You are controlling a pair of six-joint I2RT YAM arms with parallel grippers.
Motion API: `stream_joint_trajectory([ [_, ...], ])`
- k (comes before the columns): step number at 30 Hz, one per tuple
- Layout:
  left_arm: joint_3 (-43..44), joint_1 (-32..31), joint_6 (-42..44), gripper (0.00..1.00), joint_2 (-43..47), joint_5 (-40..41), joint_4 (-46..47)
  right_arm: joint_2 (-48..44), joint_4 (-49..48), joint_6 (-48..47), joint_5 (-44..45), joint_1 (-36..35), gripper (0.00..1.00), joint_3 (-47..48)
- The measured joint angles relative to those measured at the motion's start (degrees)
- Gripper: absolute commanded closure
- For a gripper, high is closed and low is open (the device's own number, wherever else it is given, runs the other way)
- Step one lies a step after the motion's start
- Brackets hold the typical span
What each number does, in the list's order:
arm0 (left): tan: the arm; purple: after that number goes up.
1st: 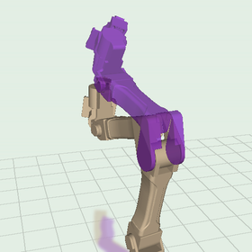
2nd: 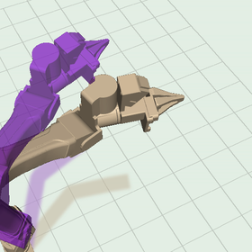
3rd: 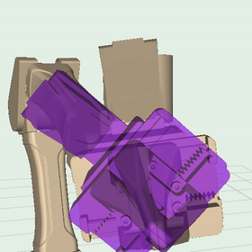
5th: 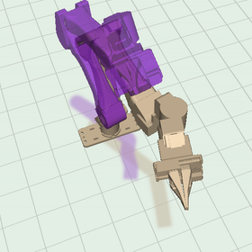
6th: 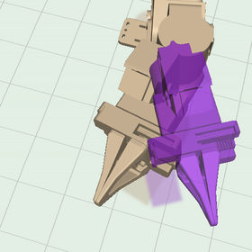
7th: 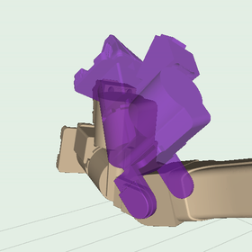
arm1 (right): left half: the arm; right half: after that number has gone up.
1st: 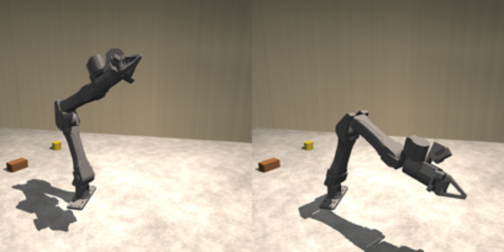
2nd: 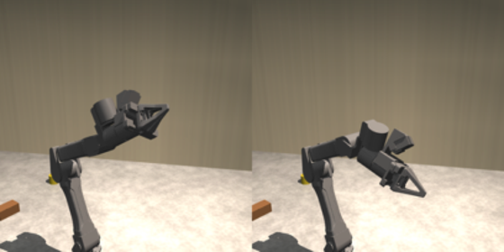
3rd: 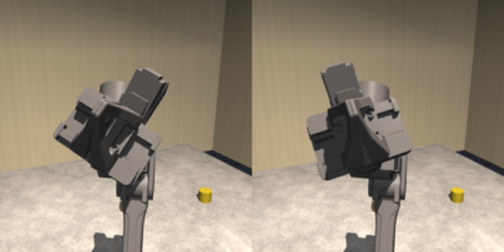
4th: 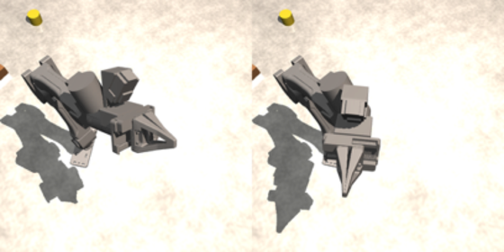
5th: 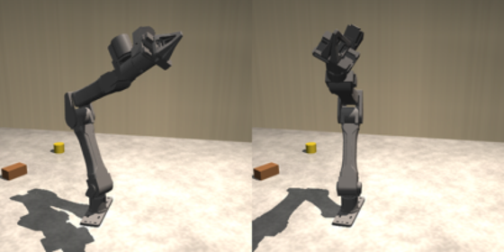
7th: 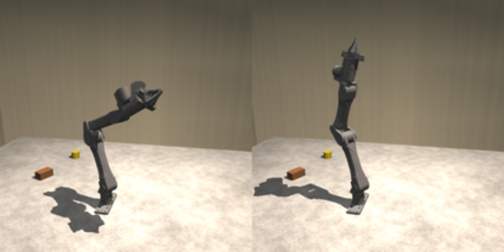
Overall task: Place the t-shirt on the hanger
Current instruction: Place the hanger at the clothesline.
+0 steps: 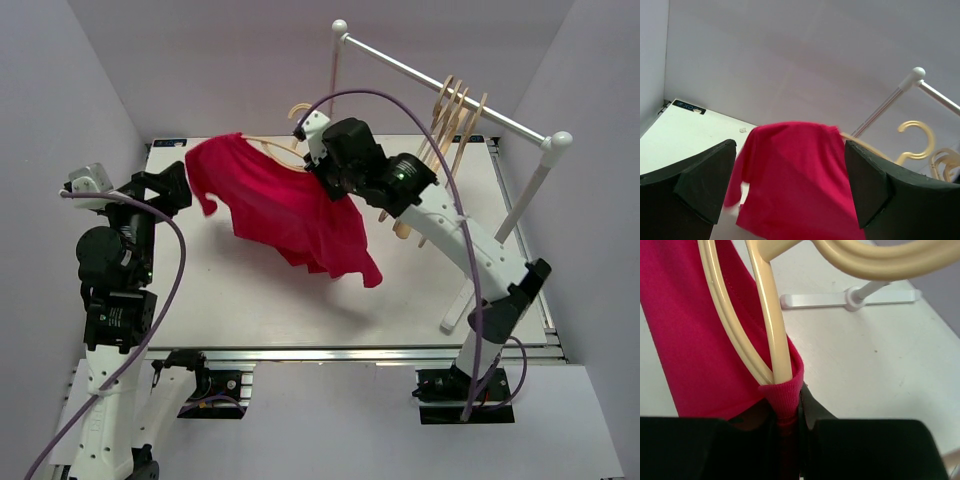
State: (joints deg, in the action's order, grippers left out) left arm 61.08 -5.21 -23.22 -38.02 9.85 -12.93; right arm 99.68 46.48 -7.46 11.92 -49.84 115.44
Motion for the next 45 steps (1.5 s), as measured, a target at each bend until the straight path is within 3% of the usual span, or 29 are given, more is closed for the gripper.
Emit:
stream_joint_trajectory([
  [7, -0.59, 0.00, -1.05, 0.02, -2.89, -0.79, -0.07, -5.90, 1.97, 7.21, 20.11, -0.76, 1.00, 1.01],
  [16, -0.72, 0.00, -1.27, 0.02, -6.12, -1.49, -1.64, 0.22, 15.82, 15.89, 36.30, 0.33, 1.00, 10.67],
  [24, -1.18, 0.00, -1.25, 0.02, -6.58, -2.60, -1.09, 1.62, 26.32, 22.29, 41.66, 0.39, 1.00, 11.19],
  [31, -2.78, 0.00, -1.22, 0.02, -8.17, -4.09, -0.72, -0.98, 29.35, 25.81, 43.10, 0.72, 1.00, 6.27],
  [39, -2.97, 0.00, -1.22, 0.02, -8.81, -5.84, -0.15, 0.57, 29.92, 22.80, 45.18, 1.90, 1.00, 15.43],
  [45, -3.02, 0.00, -1.18, 0.02, -9.38, -6.49, 1.07, 0.81, 29.92, 21.81, 45.94, 5.68, 1.00, 14.14],
])
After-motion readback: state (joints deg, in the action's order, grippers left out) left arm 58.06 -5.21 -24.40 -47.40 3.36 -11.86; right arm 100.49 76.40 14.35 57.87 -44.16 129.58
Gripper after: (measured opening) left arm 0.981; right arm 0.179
